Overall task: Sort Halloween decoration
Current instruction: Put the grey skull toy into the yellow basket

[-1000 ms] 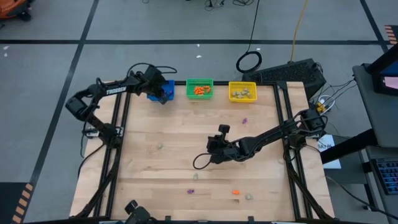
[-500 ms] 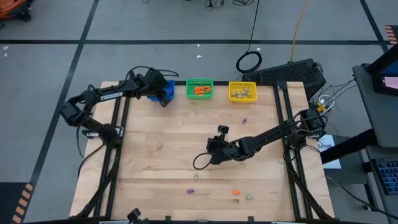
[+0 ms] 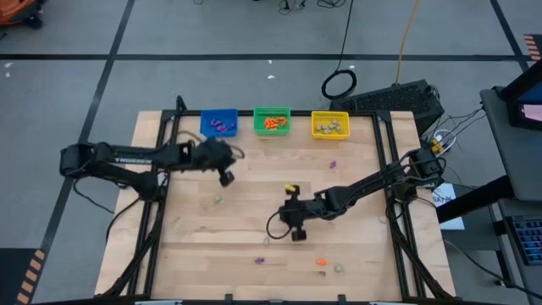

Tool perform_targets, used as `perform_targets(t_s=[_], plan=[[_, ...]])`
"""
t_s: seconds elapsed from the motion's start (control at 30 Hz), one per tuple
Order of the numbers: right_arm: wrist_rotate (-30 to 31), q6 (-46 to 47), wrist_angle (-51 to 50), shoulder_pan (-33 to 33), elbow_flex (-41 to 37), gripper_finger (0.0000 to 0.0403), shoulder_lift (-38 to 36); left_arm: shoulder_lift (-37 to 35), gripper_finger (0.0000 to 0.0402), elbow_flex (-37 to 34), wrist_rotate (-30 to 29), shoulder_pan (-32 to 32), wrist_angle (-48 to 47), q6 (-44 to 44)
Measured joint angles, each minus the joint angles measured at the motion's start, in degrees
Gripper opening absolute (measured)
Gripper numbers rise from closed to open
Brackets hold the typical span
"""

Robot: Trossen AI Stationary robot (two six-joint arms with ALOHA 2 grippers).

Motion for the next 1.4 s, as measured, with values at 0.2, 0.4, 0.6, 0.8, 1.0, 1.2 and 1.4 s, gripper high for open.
perform_targets(t_s=[0.2,0.4,0.6,0.8,1.0,1.2,1.4], plan=[[-11.58,-3.58,5.08,1.46,0.31,0.0159,0.22,-1.62,0.0001,-6.78,-5.0,-12.59,9.5,-6.93],[-13.2,-5.35,0.88,3.28,7.52,0.0198,5.36,-1.62,0.0001,-8.1,-14.55,-21.37,10.8,-13.04],[-13.23,-12.26,-11.5,3.61,19.11,0.0207,13.43,-1.62,0.0001,-8.1,-17.34,-26.91,10.76,-15.05],[-13.27,-20.07,-20.46,3.57,29.14,0.0202,19.66,-1.62,0.0001,-8.1,-22.42,-31.13,10.12,-18.31],[-16.21,-23.91,-23.19,2.53,33.26,0.0201,23.03,-1.62,0.0001,-8.1,-23.25,-33.76,10.18,-18.36],[-17.72,-23.95,-24.14,0.97,33.31,0.018,24.17,-1.6,0.0001,-8.1,-24.54,-35.58,10.23,-19.82],[-21.26,-24.32,-23.66,-0.27,33.33,0.0113,24.5,-1.6,0.0001,-8.1,-24.86,-36.68,10.31,-19.86]])
